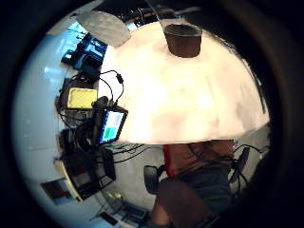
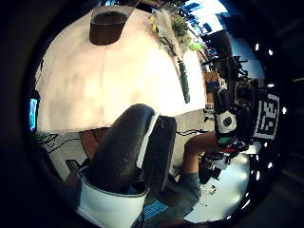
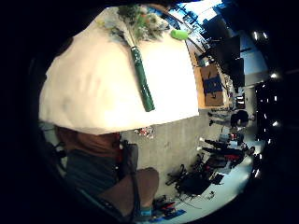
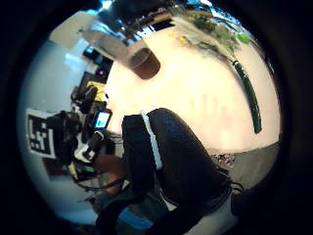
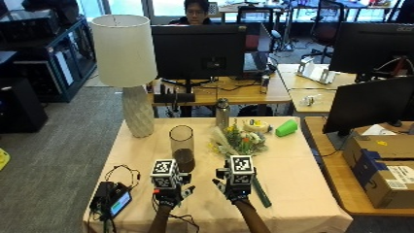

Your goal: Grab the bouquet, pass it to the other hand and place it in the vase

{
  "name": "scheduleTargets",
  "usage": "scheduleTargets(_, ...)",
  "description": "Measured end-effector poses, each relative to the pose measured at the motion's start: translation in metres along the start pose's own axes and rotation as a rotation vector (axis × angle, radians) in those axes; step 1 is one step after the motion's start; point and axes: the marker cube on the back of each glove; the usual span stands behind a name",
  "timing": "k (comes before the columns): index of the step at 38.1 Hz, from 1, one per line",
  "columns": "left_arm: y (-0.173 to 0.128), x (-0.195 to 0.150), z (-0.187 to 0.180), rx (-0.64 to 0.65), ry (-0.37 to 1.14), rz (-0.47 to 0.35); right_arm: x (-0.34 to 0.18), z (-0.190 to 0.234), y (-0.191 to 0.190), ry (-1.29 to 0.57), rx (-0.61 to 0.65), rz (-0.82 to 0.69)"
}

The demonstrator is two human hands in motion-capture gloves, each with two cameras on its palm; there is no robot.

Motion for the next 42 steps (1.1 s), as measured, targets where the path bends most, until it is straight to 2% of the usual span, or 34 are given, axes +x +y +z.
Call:
scheduleTargets(8, 0.008, 0.004, -0.004, -0.027, -0.002, 0.000, 0.001, -0.006, 0.010, 0.007, -0.038, 0.021)
scheduleTargets(18, -0.005, 0.002, 0.002, 0.016, -0.004, 0.003, -0.001, -0.004, 0.007, -0.002, -0.015, -0.003)
scheduleTargets(29, -0.001, 0.004, -0.004, 0.023, -0.003, 0.004, 0.003, -0.004, 0.000, -0.010, 0.009, -0.006)
scheduleTargets(35, -0.003, 0.004, -0.007, 0.039, 0.008, 0.008, 0.022, -0.017, -0.003, 0.005, 0.018, 0.020)
scheduleTargets(42, -0.006, 0.001, -0.008, 0.058, 0.022, 0.007, 0.068, -0.015, -0.022, -0.017, 0.066, 0.093)
